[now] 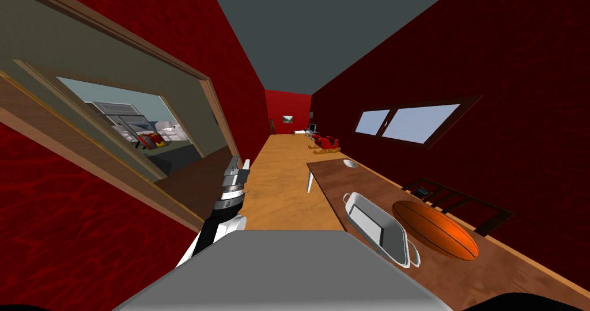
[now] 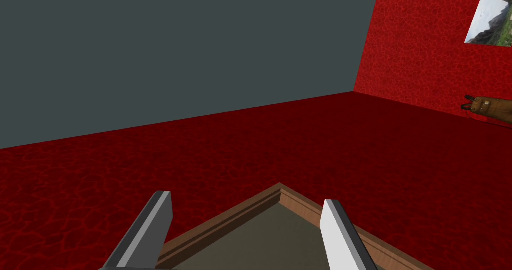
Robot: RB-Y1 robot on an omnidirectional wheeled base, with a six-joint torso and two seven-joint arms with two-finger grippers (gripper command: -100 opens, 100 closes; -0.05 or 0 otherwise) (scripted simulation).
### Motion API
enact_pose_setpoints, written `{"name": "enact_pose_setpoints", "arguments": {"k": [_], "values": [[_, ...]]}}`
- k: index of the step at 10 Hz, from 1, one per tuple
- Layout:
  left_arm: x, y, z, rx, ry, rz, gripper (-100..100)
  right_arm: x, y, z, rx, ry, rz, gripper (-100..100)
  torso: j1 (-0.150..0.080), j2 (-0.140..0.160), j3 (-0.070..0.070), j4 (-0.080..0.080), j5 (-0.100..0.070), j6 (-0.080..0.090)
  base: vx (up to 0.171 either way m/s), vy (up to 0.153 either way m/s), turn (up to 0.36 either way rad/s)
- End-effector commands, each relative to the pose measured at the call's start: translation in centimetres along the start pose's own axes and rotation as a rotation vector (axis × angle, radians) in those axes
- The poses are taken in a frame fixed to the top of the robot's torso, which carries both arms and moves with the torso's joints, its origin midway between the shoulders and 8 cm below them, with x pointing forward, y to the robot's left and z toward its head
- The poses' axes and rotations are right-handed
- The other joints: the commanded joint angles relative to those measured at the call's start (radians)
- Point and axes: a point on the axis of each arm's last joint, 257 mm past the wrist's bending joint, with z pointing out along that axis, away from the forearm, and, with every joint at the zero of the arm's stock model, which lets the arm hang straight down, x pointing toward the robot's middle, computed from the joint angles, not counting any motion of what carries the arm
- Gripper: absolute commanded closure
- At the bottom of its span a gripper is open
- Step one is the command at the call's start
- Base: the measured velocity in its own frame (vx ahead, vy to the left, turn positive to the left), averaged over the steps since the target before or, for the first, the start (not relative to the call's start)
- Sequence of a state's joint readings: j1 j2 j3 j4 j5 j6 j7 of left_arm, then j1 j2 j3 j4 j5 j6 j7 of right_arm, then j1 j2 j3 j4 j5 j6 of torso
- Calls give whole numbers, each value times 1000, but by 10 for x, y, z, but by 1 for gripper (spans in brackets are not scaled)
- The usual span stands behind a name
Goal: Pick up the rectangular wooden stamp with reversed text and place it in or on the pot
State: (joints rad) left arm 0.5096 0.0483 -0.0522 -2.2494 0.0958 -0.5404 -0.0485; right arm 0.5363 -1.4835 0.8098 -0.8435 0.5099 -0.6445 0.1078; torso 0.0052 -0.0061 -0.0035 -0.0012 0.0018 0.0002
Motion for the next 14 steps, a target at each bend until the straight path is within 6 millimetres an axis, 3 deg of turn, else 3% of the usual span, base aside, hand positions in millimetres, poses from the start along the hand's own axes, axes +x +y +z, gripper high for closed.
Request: {"name": "enact_pose_setpoints", "arguments": {"k": [1,4,8,14], "values": [[0,0,0,0,0,0,0,0,-8,-12,-3,9,-1,100,0,0,0,0,0,0,63,82,-17],[0,0,0,0,0,0,0,-7,-14,-30,-14,10,7,100,-3,-1,0,0,-1,0,78,67,-3],[0,0,0,0,0,0,0,-40,-17,-48,-39,-39,37,100,-2,-12,-6,-1,-1,-2,192,92,19],[0,0,0,0,0,0,0,-89,-13,-65,-80,-123,77,100,-3,-9,-5,-1,-2,0,182,66,16]]}}
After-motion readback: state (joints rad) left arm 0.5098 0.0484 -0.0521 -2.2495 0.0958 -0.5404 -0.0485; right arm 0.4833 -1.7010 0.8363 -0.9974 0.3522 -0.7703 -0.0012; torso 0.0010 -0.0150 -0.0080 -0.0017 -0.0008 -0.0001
